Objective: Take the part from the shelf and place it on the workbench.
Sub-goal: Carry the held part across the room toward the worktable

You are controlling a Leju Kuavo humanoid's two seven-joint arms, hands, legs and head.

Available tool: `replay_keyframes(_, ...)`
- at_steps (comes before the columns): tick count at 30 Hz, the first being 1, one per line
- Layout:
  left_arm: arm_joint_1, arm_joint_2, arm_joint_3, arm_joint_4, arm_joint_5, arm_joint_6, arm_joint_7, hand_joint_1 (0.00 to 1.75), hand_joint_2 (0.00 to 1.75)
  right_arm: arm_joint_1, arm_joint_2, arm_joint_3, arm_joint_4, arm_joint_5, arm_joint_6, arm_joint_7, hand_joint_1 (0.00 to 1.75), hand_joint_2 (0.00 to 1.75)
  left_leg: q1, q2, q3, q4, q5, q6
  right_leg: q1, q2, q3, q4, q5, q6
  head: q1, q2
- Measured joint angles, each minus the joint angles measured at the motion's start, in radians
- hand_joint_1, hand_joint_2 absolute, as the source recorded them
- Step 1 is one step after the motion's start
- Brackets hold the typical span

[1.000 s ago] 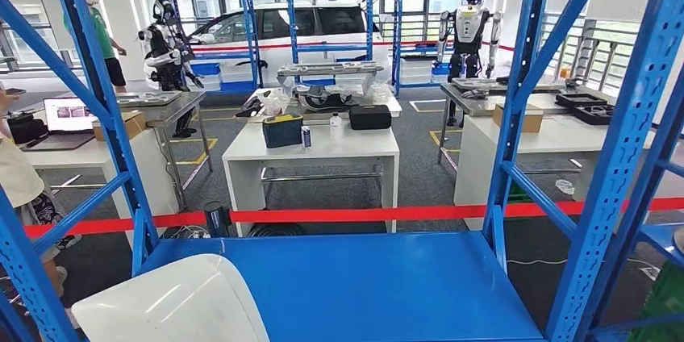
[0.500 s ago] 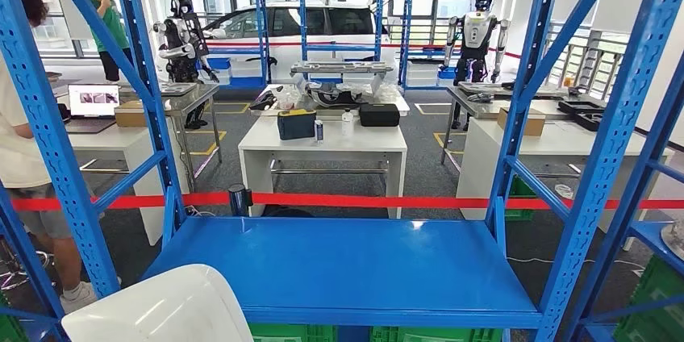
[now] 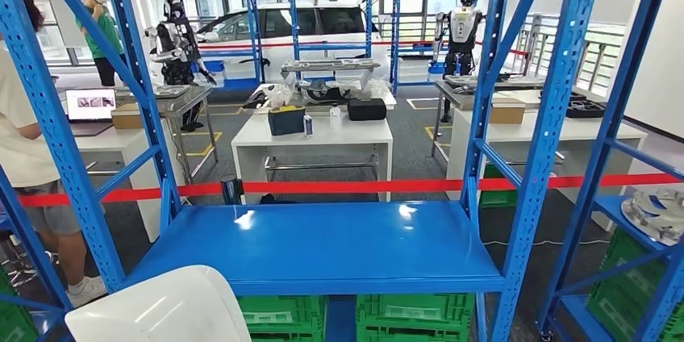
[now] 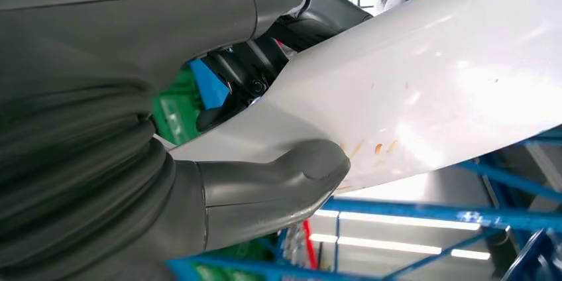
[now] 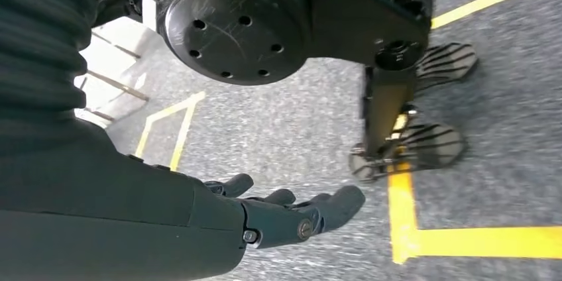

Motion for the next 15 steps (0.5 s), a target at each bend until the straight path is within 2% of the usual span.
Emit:
replay_keyframes(1,-0.004,0.0,0.0,0.004,0.0,-0.002,0.005,1.75,1.75,0.0,0.001,0.0,0.0,0.0,0.0,0.006,0.0,1.75,0.002,0.0,-0.009,0.061,-0.033,-0.004,0.0,-0.001,-0.018,0.001,0.014,0.0,0.0,0.0)
replay_keyframes(2,-0.006,-0.001,0.0,0.007,0.0,-0.004,0.009,1.75,1.75,0.0,0.002,0.0,0.0,0.0,0.0,0.009,0.0,1.75,0.004,0.0,-0.009,0.107,-0.04,-0.008,0.0,-0.001,-0.038,0.002,0.028,0.001,0.0,0.0)
replay_keyframes(3,-0.008,-0.002,0.0,0.011,0.0,-0.004,0.011,1.75,1.75,0.0,0.003,-0.001,0.0,-0.003,0.0,0.011,0.0,1.75,0.006,0.0,0.002,0.128,-0.023,-0.009,0.0,-0.002,-0.057,0.003,0.042,0.003,0.0,0.0)
replay_keyframes(4,-0.009,-0.002,0.0,0.013,-0.001,-0.005,0.012,1.75,1.75,0.0,0.004,-0.004,0.0,-0.006,0.0,0.01,0.0,1.75,0.007,0.0,0.028,0.118,0.007,-0.01,0.0,-0.002,-0.076,0.004,0.057,0.005,0.0,0.0)
replay_keyframes(5,-0.01,-0.003,0.0,0.015,-0.001,-0.005,0.013,1.75,1.75,0.0,0.006,-0.007,0.0,-0.01,0.0,0.008,0.0,1.75,0.008,0.0,0.07,0.075,0.034,-0.009,0.0,-0.002,-0.092,0.006,0.071,0.008,0.0,0.0)
replay_keyframes(6,-0.011,-0.005,0.001,0.016,-0.002,-0.006,0.016,1.75,1.75,0.001,0.007,-0.012,0.0,-0.014,0.0,0.005,0.0,1.75,0.008,-0.001,0.13,0.003,0.04,-0.007,0.001,-0.001,-0.106,0.008,0.083,0.013,0.0,0.0)
replay_keyframes(7,-0.012,-0.007,0.003,0.016,-0.004,-0.008,0.019,1.75,1.75,0.002,0.009,-0.015,0.0,-0.016,0.0,0.002,0.0,1.75,0.007,-0.002,0.189,-0.076,0.029,-0.003,0.001,-0.001,-0.117,0.01,0.094,0.017,0.0,0.0)
replay_keyframes(8,-0.013,-0.011,0.005,0.017,-0.005,-0.011,0.024,1.75,1.75,0.002,0.009,-0.018,0.0,-0.018,0.0,-0.001,0.0,1.75,0.005,-0.003,0.232,-0.141,0.011,0.002,0.002,-0.001,-0.123,0.012,0.105,0.022,0.0,0.0)
replay_keyframes(9,-0.014,-0.014,0.007,0.018,-0.007,-0.015,0.029,1.75,1.75,0.002,0.01,-0.02,0.0,-0.017,0.0,-0.001,0.0,1.75,0.001,-0.004,0.256,-0.183,-0.005,0.009,0.001,-0.001,-0.126,0.012,0.115,0.028,0.001,0.0)
replay_keyframes(11,-0.014,-0.021,0.009,0.022,-0.011,-0.022,0.037,1.75,1.75,0.002,0.012,-0.022,0.0,-0.016,0.0,0.0,0.0,1.75,-0.003,-0.002,0.248,-0.198,0.0,0.028,-0.004,0.0,-0.13,0.012,0.128,0.041,0.001,0.0)
replay_keyframes(12,-0.014,-0.025,0.009,0.024,-0.014,-0.024,0.04,1.75,1.75,0.003,0.012,-0.023,0.0,-0.016,0.0,0.0,0.0,1.75,-0.003,0.001,0.239,-0.198,0.01,0.04,-0.007,0.001,-0.137,0.022,0.114,0.046,0.001,0.0)
replay_keyframes(13,-0.015,-0.029,0.009,0.026,-0.017,-0.026,0.042,1.75,1.75,0.004,0.013,-0.023,0.0,-0.016,0.0,0.0,0.0,1.75,-0.003,0.003,0.227,-0.199,0.022,0.05,-0.008,0.002,-0.147,0.049,0.079,0.05,0.001,0.0)
replay_keyframes(15,-0.015,-0.035,0.009,0.03,-0.02,-0.027,0.043,1.75,1.75,0.006,0.015,-0.023,0.0,-0.015,0.0,-0.001,0.0,1.75,-0.004,0.006,0.198,-0.199,0.048,0.062,-0.009,0.005,-0.178,0.157,-0.03,0.054,0.002,0.0)
